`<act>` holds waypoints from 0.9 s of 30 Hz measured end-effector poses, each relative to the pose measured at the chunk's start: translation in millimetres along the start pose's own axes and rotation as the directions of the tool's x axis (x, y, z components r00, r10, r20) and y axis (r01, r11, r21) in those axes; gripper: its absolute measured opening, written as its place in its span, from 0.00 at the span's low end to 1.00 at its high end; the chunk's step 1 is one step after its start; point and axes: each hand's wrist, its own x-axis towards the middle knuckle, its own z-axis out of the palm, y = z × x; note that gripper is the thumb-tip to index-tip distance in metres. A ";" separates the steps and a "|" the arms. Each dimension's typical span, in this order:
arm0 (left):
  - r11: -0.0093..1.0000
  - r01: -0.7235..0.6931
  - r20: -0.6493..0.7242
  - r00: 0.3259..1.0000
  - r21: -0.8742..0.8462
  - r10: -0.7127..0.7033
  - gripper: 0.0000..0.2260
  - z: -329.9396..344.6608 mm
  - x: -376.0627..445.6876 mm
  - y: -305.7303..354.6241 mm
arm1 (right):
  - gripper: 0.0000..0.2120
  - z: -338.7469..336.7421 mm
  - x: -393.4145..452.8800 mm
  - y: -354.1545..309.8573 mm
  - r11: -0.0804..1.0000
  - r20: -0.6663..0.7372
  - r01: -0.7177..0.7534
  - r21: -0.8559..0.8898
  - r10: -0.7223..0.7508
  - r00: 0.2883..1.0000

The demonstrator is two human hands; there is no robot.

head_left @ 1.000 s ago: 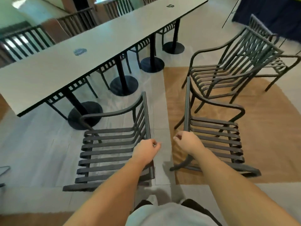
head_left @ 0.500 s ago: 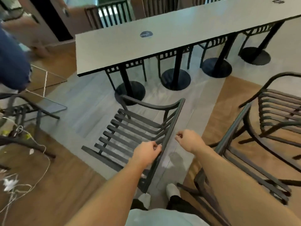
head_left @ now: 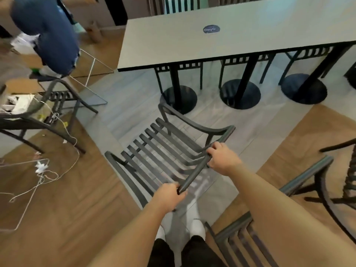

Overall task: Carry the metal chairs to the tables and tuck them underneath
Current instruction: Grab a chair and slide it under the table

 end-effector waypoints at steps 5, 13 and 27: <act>1.000 0.025 0.005 1.000 -0.002 -0.025 0.10 16.1 11.2 -5.9 | 0.21 15.7 26.3 11.4 0.974 0.015 0.139 -0.177 -0.138 0.990; 0.995 0.101 0.026 0.995 0.006 -0.101 0.24 41.1 29.2 -19.1 | 0.14 24.7 54.1 13.9 0.880 0.041 0.228 -0.417 -0.233 0.972; 0.989 0.143 0.144 0.979 0.036 -0.146 0.10 41.0 31.2 -23.0 | 0.15 36.2 57.6 -12.7 0.774 0.072 0.076 -0.628 -0.040 0.997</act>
